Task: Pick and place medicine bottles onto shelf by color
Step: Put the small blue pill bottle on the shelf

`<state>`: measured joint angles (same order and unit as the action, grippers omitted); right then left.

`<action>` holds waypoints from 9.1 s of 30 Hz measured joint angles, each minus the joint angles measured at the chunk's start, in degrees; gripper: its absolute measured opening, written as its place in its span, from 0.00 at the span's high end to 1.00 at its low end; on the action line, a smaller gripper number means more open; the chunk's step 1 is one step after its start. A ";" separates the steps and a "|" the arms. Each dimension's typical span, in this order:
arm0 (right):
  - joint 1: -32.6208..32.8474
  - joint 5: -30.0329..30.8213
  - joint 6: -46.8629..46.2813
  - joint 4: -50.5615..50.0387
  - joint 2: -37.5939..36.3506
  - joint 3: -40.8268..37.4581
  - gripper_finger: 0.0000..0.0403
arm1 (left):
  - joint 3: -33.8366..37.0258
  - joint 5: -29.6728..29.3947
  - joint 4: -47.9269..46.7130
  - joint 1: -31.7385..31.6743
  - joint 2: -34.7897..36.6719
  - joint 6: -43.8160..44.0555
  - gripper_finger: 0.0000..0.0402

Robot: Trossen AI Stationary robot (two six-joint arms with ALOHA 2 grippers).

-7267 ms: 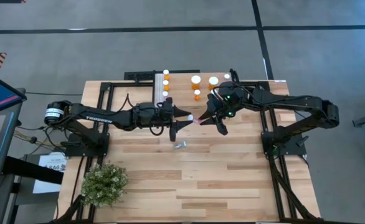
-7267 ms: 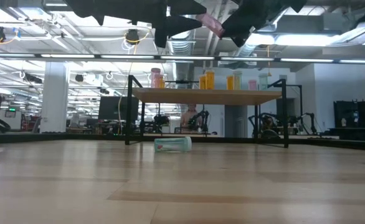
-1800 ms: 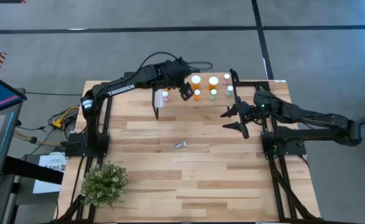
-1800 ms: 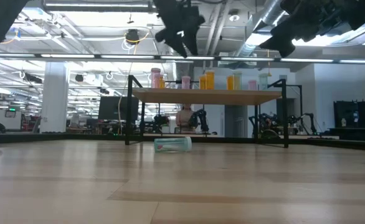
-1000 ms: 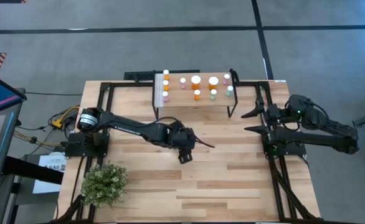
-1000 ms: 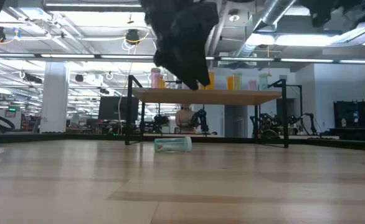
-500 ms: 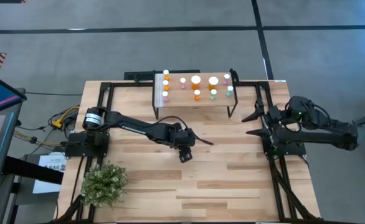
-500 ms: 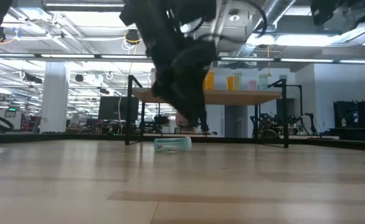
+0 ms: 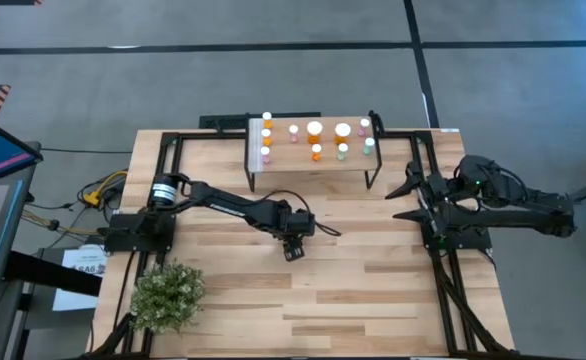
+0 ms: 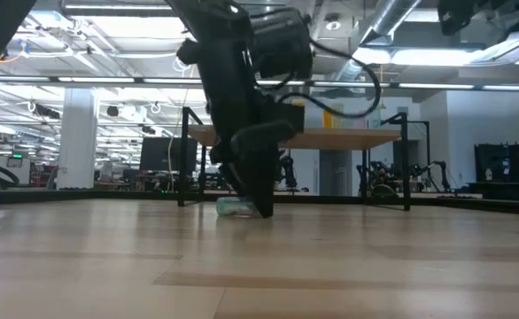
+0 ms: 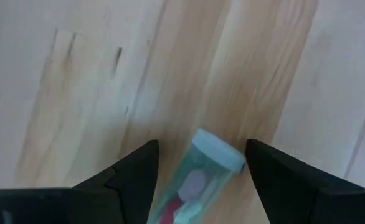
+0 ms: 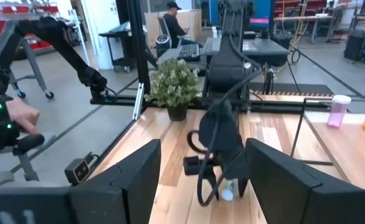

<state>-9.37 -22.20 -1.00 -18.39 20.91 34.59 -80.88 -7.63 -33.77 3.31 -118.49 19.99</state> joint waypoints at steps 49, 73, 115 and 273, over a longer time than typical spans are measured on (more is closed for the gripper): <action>0.00 -0.01 -0.19 -0.21 0.08 0.02 0.37 | 0.04 2.40 0.56 -0.79 -0.25 -3.08 0.61; 0.00 -0.02 -0.08 -0.53 0.10 0.02 0.37 | -10.20 0.19 -2.83 -0.47 0.26 -6.18 0.73; 0.13 -0.21 0.82 -1.30 0.04 0.00 0.37 | 23.49 -44.91 95.84 -4.87 10.62 -18.55 0.73; 0.13 1.21 0.97 0.95 0.08 0.00 0.37 | -35.65 -9.23 -25.51 -21.12 8.65 7.21 0.58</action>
<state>-9.23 -20.99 -0.03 -17.43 20.99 34.59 -116.53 -16.87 -59.28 -17.81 -109.84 27.20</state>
